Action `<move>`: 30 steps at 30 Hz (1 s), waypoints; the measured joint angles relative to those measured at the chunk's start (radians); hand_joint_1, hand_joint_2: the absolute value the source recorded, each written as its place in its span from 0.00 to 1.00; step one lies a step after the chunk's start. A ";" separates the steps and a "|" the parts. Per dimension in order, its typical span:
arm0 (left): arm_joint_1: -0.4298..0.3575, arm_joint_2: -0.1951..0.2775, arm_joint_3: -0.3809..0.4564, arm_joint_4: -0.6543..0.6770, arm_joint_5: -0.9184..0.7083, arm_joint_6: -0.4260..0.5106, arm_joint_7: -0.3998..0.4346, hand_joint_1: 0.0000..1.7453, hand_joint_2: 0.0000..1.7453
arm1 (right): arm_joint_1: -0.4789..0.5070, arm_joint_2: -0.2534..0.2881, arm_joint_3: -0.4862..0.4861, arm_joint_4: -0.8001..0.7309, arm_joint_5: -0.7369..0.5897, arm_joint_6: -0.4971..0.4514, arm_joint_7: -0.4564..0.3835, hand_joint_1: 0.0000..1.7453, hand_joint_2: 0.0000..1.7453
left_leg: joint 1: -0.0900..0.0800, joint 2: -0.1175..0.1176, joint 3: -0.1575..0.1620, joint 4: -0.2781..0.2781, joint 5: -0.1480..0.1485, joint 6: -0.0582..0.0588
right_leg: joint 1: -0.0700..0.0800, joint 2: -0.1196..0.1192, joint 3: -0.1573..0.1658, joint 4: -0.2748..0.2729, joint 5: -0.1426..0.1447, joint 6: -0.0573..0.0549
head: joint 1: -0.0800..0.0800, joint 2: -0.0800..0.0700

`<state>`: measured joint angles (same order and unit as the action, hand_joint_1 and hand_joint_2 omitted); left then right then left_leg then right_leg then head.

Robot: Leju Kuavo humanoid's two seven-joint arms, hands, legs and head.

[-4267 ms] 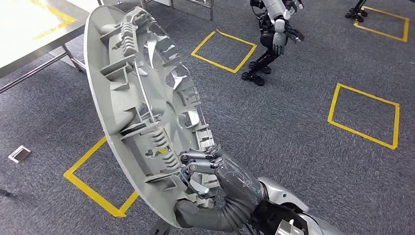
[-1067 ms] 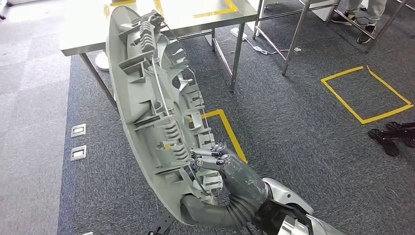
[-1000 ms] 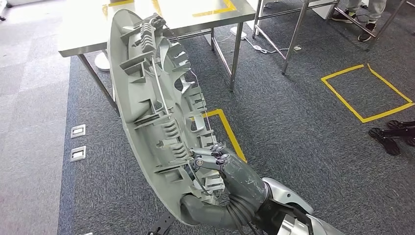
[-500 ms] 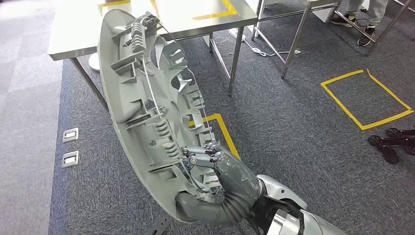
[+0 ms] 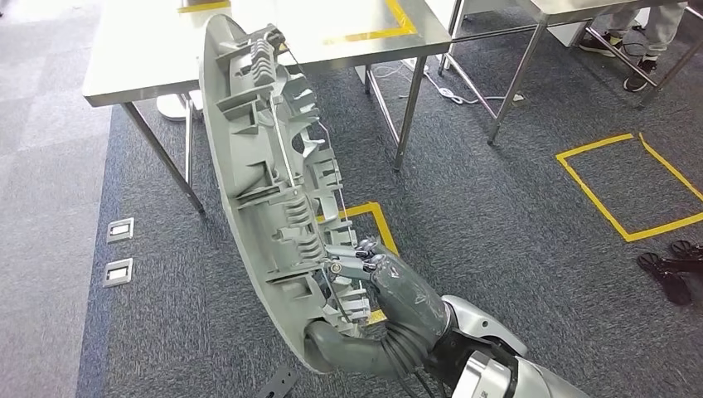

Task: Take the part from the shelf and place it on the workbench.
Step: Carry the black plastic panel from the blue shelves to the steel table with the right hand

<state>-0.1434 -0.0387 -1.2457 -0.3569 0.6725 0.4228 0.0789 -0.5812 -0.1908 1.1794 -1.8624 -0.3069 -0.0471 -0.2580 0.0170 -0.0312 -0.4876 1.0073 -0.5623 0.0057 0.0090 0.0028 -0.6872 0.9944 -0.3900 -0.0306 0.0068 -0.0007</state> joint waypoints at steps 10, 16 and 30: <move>0.005 0.005 0.000 0.008 0.001 0.000 0.001 0.00 1.00 | 0.005 0.000 -0.001 0.010 0.000 0.001 0.001 1.00 1.00 | 0.009 0.014 -0.155 0.087 0.066 -0.029 | -0.016 0.004 0.126 -0.015 -0.083 0.014 | -0.015 0.000; 0.000 0.005 0.000 0.009 -0.001 0.001 0.001 0.00 1.00 | 0.000 0.002 -0.002 0.009 0.000 0.001 0.000 1.00 1.00 | 0.001 0.016 -0.119 0.023 0.092 0.012 | -0.020 0.002 0.135 0.021 -0.130 0.051 | -0.011 0.000; 0.006 -0.012 0.000 0.012 -0.001 0.000 0.000 0.00 1.00 | -0.005 0.001 -0.004 0.009 0.000 0.001 0.000 1.00 1.00 | -0.009 0.005 -0.023 -0.020 0.026 0.019 | 0.042 -0.003 0.014 -0.037 0.022 -0.034 | 0.003 0.000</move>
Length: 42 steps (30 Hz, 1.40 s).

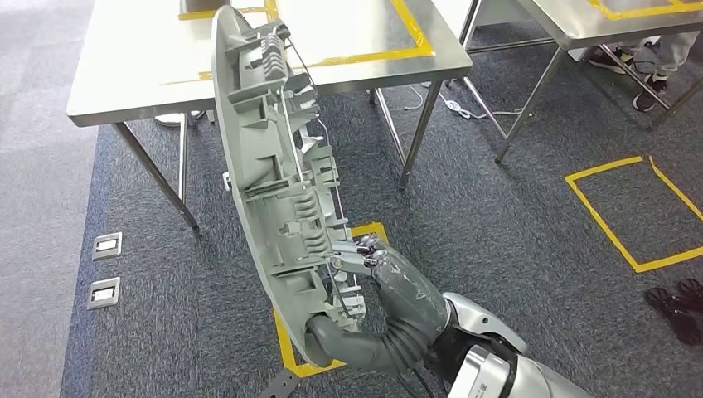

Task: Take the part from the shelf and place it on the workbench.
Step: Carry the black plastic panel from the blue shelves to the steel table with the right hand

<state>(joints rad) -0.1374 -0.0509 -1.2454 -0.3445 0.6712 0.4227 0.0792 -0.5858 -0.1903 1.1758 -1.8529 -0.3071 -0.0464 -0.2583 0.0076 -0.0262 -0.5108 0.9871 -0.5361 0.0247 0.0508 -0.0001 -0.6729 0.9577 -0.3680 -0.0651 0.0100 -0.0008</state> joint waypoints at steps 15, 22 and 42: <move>0.016 0.003 0.000 0.008 -0.002 -0.001 0.003 0.00 1.00 | 0.007 -0.005 0.001 0.016 -0.001 -0.003 0.000 1.00 1.00 | 0.043 -0.001 -0.141 0.051 0.089 -0.049 | -0.066 0.011 0.076 0.020 -0.101 0.090 | -0.015 0.000; 0.024 0.010 0.000 0.011 -0.004 0.001 0.002 0.00 1.00 | 0.006 -0.005 0.002 0.016 -0.001 -0.002 0.000 1.00 1.00 | 0.024 -0.012 -0.129 0.068 0.055 -0.030 | -0.073 -0.028 -0.136 0.325 -0.159 0.119 | 0.007 0.000; 0.026 -0.003 -0.005 0.014 -0.022 0.000 0.002 0.00 1.00 | 0.009 -0.009 0.003 0.022 0.001 -0.009 0.005 1.00 1.00 | 0.065 0.004 -0.109 0.071 0.072 -0.146 | -0.065 0.002 0.083 -0.005 -0.053 0.078 | -0.013 0.000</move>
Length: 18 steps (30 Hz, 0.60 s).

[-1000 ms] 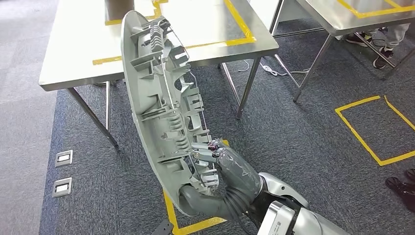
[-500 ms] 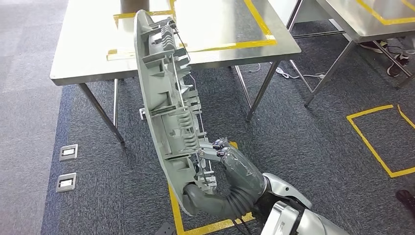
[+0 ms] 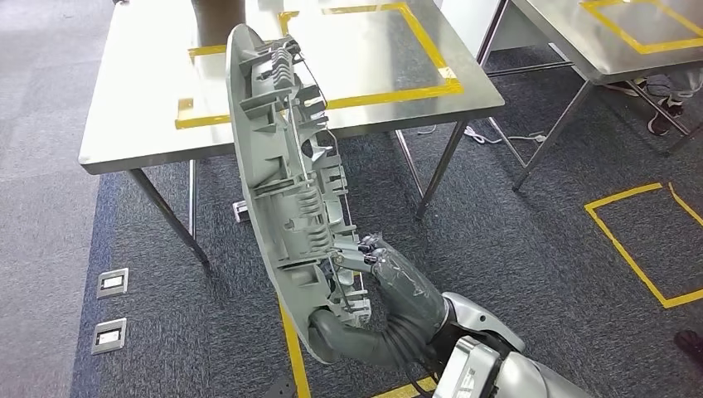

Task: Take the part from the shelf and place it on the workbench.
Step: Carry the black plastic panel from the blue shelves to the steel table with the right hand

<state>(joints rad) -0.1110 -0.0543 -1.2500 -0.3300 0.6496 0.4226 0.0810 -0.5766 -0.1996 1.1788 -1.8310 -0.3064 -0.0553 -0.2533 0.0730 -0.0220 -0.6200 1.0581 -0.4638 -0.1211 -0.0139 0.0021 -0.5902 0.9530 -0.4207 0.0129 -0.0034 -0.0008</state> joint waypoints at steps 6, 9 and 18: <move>-0.002 -0.006 -0.001 0.000 -0.012 0.004 -0.001 0.00 1.00 | 0.010 -0.002 0.001 -0.019 0.018 -0.016 0.015 1.00 1.00 | 0.003 -0.011 -0.054 0.061 -0.037 0.048 | -0.003 -0.009 -0.083 0.116 -0.074 0.046 | 0.024 0.000; 0.009 -0.001 -0.002 0.002 -0.013 0.009 -0.002 0.00 1.00 | 0.011 -0.003 0.004 -0.026 0.028 -0.026 0.022 1.00 1.00 | -0.010 -0.016 -0.048 0.061 -0.043 0.053 | -0.011 -0.035 -0.193 0.307 -0.129 0.058 | 0.034 0.000; 0.044 -0.028 -0.013 0.000 -0.019 0.006 -0.003 0.00 1.00 | 0.005 -0.008 0.006 -0.032 0.039 -0.040 0.031 1.00 1.00 | -0.019 -0.029 0.012 -0.002 -0.036 0.046 | 0.100 0.018 -0.096 0.029 0.048 -0.116 | 0.022 0.000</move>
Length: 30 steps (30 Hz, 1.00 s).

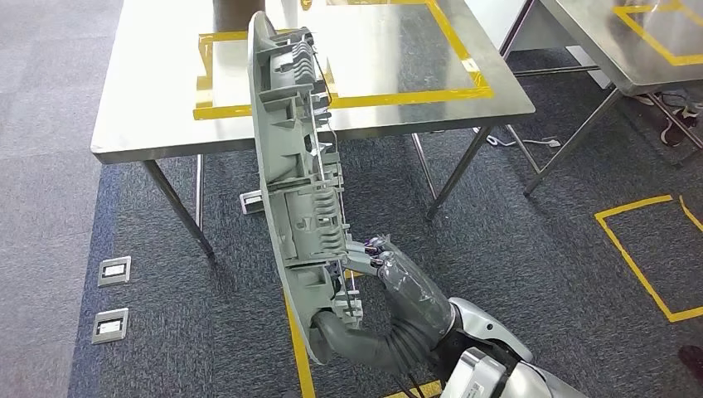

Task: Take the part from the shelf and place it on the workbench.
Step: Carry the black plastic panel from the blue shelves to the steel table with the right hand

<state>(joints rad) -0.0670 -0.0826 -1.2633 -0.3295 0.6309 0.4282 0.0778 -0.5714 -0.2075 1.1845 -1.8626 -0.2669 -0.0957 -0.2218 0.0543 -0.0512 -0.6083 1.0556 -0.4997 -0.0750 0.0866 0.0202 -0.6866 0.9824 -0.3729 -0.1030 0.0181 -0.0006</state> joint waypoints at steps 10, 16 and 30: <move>-0.027 0.042 0.062 -0.005 0.191 0.169 -0.224 0.00 1.00 | 0.018 -0.003 0.006 -0.024 0.043 -0.065 0.036 1.00 1.00 | -0.019 0.022 -0.033 0.139 -0.067 -0.018 | -0.054 -0.028 0.126 -0.119 0.016 0.034 | 0.001 0.000; -0.040 0.075 0.140 -0.045 0.216 0.211 -0.265 0.00 1.00 | 0.038 -0.014 0.008 -0.057 0.054 -0.081 0.052 1.00 1.00 | 0.025 0.018 0.005 0.027 -0.012 -0.059 | -0.077 -0.002 0.044 0.032 -0.050 0.099 | -0.013 0.000; -0.081 0.168 0.230 -0.137 -0.060 0.232 -0.131 0.00 1.00 | 0.039 -0.019 0.001 -0.092 0.062 -0.070 0.030 1.00 1.00 | -0.008 0.020 -0.013 0.030 -0.010 -0.013 | -0.013 -0.018 0.001 0.063 -0.046 -0.012 | 0.016 0.000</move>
<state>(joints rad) -0.1478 0.0855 -1.0335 -0.4664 0.5704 0.6597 -0.0528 -0.5322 -0.2268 1.1857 -1.9543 -0.2045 -0.1654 -0.1916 0.0460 -0.0310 -0.6216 1.0860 -0.5100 -0.0883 0.0737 0.0018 -0.6856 1.0456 -0.4186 -0.1146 0.0338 -0.0008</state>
